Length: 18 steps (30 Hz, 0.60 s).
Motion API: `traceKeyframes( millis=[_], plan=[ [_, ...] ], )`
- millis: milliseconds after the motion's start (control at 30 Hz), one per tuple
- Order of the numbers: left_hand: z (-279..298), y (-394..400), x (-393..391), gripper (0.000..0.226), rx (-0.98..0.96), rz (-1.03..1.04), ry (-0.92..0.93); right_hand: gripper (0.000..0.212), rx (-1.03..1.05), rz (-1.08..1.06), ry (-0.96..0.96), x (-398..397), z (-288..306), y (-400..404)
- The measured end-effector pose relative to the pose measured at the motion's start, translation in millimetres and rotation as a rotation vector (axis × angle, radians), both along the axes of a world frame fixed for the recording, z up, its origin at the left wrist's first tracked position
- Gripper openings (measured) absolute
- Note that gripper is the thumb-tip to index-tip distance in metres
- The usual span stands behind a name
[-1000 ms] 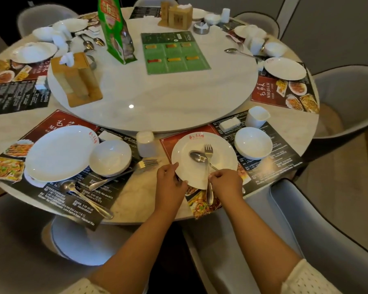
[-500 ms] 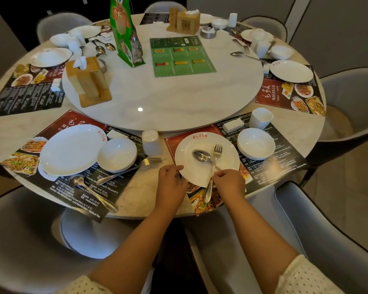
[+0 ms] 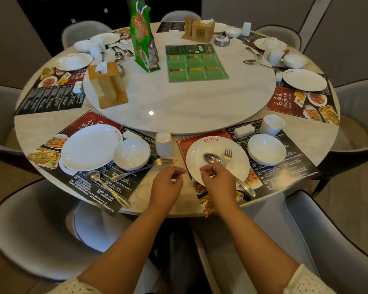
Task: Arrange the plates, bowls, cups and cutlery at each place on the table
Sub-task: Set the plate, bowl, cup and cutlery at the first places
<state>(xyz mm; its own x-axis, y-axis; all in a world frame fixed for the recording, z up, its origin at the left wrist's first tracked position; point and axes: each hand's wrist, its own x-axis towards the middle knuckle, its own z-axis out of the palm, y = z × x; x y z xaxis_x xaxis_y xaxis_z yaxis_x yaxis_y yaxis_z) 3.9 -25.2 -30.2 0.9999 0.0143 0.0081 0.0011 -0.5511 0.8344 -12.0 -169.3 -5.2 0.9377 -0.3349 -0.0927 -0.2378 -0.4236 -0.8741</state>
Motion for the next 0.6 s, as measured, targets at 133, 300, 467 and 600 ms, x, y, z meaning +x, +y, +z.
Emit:
traceKeyframes(
  millis=[133, 300, 467, 600],
  plan=[
    [14.1, 36.1, 4.6, 0.022, -0.038, 0.075, -0.013, 0.013, 0.073, 0.098, 0.050, 8.9, 0.8, 33.4],
    [23.9, 89.2, 10.4, 0.025, -0.071, 0.207, -0.044, 0.016, 0.074, 0.204, 0.048, 21.5, 3.7, 87.7],
    [27.5, 156.1, 25.8, 0.019, -0.145, 0.277, -0.024, 0.017, 0.136, 0.185, 0.009, 36.4, 5.3, 160.1],
    [27.0, 224.5, 50.5, 0.019, -0.127, 0.302, -0.035, 0.018, 0.222, 0.064, 0.028, 46.5, -1.1, 227.3]
  ],
)
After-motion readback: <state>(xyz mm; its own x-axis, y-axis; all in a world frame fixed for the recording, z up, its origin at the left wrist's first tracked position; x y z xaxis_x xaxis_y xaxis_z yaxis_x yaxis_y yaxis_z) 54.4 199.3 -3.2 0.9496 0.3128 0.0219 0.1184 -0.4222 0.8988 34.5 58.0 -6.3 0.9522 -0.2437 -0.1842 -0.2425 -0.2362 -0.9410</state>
